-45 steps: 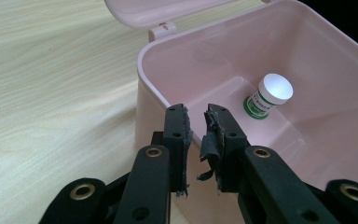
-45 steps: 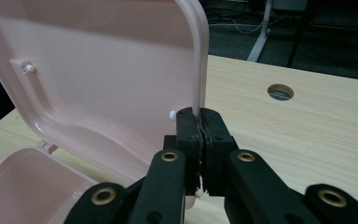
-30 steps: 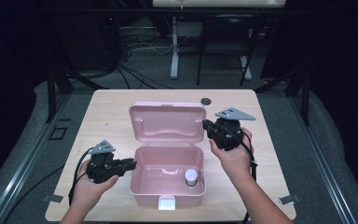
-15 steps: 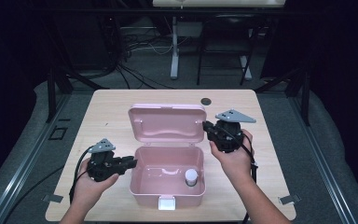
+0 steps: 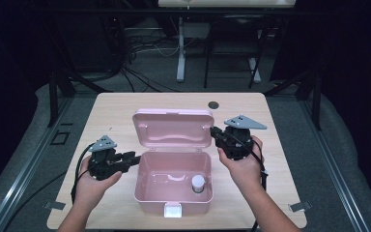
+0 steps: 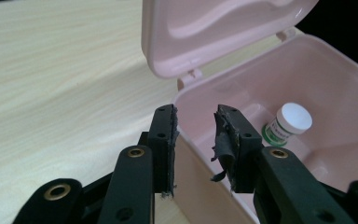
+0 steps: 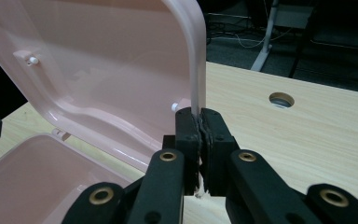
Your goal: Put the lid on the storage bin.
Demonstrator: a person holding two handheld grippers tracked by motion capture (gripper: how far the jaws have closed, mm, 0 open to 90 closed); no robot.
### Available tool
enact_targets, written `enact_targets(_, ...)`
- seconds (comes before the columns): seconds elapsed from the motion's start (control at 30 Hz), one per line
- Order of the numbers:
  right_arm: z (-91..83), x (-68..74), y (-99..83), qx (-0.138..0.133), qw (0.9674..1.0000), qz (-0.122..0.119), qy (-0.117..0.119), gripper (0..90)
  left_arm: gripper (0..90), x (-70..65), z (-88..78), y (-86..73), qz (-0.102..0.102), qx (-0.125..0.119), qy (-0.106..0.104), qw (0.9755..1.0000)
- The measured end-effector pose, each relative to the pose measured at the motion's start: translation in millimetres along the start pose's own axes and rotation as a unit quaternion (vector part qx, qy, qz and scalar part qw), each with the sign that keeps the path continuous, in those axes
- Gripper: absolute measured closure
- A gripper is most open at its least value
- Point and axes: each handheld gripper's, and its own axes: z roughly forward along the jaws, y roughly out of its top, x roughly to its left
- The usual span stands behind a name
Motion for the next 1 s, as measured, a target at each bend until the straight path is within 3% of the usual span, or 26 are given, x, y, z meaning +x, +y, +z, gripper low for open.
enact_targets(0.13, -0.5, 0.6, -0.3, 0.000, 1.0000, -0.002, -0.001, 86.9, 63.4, 1.9, -1.1, 4.3, -0.008, -0.006, 0.000, 1.0000)
enact_targets(0.43, -1.6, 1.1, -0.8, 0.001, 1.0000, 0.001, 0.000, 86.6, 66.0, 4.1, -6.7, 16.0, -0.004, -0.022, -0.002, 0.9997)
enact_targets(1.0, -2.5, 1.0, -1.5, 0.001, 1.0000, 0.000, 0.002, 86.5, 68.4, 1.8, -18.2, 42.8, 0.015, -0.066, 0.037, 0.9970)
